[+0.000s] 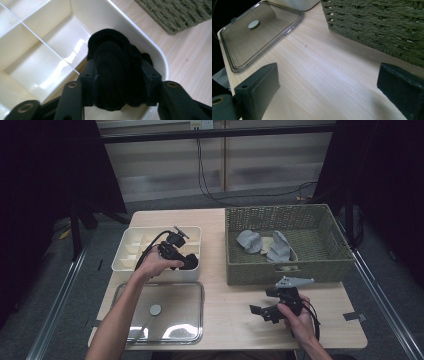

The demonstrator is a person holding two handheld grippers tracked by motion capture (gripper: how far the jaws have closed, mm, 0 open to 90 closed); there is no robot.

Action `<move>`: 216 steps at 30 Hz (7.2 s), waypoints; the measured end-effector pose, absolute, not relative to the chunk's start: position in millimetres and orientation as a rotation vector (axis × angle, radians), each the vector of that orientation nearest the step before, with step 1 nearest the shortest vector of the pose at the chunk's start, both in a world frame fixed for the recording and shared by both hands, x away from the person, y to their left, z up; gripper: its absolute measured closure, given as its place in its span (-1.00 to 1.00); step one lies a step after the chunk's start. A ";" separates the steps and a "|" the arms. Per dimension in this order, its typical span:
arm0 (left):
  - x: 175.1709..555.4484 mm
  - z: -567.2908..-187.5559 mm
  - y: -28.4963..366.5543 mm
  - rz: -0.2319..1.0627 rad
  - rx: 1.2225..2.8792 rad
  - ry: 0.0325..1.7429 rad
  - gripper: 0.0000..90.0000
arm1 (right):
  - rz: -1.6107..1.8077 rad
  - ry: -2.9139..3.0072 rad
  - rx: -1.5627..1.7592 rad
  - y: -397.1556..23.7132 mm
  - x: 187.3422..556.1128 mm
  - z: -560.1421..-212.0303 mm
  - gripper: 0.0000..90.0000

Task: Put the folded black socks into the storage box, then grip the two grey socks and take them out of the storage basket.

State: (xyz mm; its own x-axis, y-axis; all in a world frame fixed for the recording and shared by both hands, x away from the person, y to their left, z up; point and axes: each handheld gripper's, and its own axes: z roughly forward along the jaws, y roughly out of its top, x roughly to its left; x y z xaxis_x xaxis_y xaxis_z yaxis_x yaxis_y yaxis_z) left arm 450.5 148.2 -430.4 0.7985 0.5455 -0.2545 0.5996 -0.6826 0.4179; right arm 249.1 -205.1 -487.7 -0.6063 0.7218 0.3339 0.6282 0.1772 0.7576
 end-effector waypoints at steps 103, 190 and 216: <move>266.7 -460.6 244.7 0.076 2.070 0.791 -0.37 | 1.391 2.190 1.337 -260.2 323.9 -385.9 0.29; 274.6 -467.0 244.0 0.082 2.085 0.780 -0.45 | 1.404 2.098 1.450 -279.3 421.6 -377.0 0.90; 277.2 -467.9 242.9 0.099 2.092 0.798 -0.45 | 1.506 2.055 1.374 -274.2 403.4 -357.7 0.90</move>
State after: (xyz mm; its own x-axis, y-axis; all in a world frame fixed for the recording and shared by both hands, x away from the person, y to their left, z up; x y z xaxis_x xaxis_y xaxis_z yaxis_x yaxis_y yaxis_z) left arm 277.2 242.9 -467.9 0.7914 0.5733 -0.2123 0.5043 -0.4159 0.7568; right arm 403.4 -274.2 -357.7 -0.5258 0.7908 0.3133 0.5368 0.0227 0.8434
